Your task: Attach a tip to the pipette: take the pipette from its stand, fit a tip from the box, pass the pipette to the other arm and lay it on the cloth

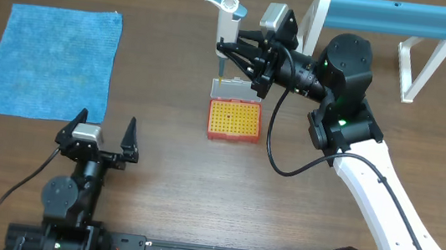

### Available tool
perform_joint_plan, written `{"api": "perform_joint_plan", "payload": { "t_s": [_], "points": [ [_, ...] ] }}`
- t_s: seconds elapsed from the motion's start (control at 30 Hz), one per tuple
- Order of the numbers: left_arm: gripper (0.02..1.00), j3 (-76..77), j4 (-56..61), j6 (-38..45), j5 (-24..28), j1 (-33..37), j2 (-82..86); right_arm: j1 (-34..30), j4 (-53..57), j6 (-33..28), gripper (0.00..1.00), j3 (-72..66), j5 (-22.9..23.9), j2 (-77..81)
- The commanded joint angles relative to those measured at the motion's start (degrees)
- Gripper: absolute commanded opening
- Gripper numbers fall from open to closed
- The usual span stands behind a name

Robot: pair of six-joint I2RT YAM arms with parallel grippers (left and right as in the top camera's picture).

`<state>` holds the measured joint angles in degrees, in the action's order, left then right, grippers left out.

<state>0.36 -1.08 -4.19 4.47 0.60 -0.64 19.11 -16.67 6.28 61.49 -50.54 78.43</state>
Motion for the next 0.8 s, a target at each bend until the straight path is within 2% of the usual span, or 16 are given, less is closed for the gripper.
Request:
{"api": "perform_joint_plan", "payload": {
  "t_s": [0.03, 0.2, 0.4, 0.5, 0.63, 0.67, 0.7, 0.73, 0.8],
  "points": [
    [0.998, 0.8, 5.4, -9.1, -1.2, 0.7, -1.0, -0.3, -0.3, 2.1, 0.077, 1.0, -4.5, -0.7],
    [0.996, 7.1, 5.4, -9.0, 1.4, 2.8, -10.1, -0.3, -0.3, 2.1, 0.080, 1.0, -4.7, -0.7],
    [0.996, 24.8, 6.1, -4.7, 16.0, 8.3, -32.8, -0.3, -1.4, 2.1, 0.077, 1.0, -9.0, -0.7],
    [0.996, 35.6, 6.1, -4.8, 28.1, 10.1, -44.6, -0.2, -1.4, 2.1, 0.080, 1.0, -9.2, -0.7],
    [0.996, 49.1, 7.0, -8.9, 48.3, 10.3, -58.1, -0.2, -1.4, 2.1, 0.077, 1.0, -11.8, -0.7],
    [0.996, 51.7, 9.5, -10.9, 54.2, 10.3, -60.9, -0.2, -1.4, 2.1, 0.077, 1.0, -12.9, -0.7],
    [0.996, 53.0, 11.5, -12.3, 57.4, 10.3, -62.4, -0.2, -1.4, 2.1, 0.077, 1.0, -13.5, -0.7],
    [0.998, 55.0, 17.5, -16.1, 63.7, 10.2, -65.0, -0.2, -1.4, 2.1, 0.077, 1.0, -14.6, -0.7],
    [0.998, 56.6, 28.9, -23.9, 69.7, 9.6, -67.9, 0.1, -1.4, 2.1, 0.080, 1.0, -15.1, -0.7]
  ]
}}
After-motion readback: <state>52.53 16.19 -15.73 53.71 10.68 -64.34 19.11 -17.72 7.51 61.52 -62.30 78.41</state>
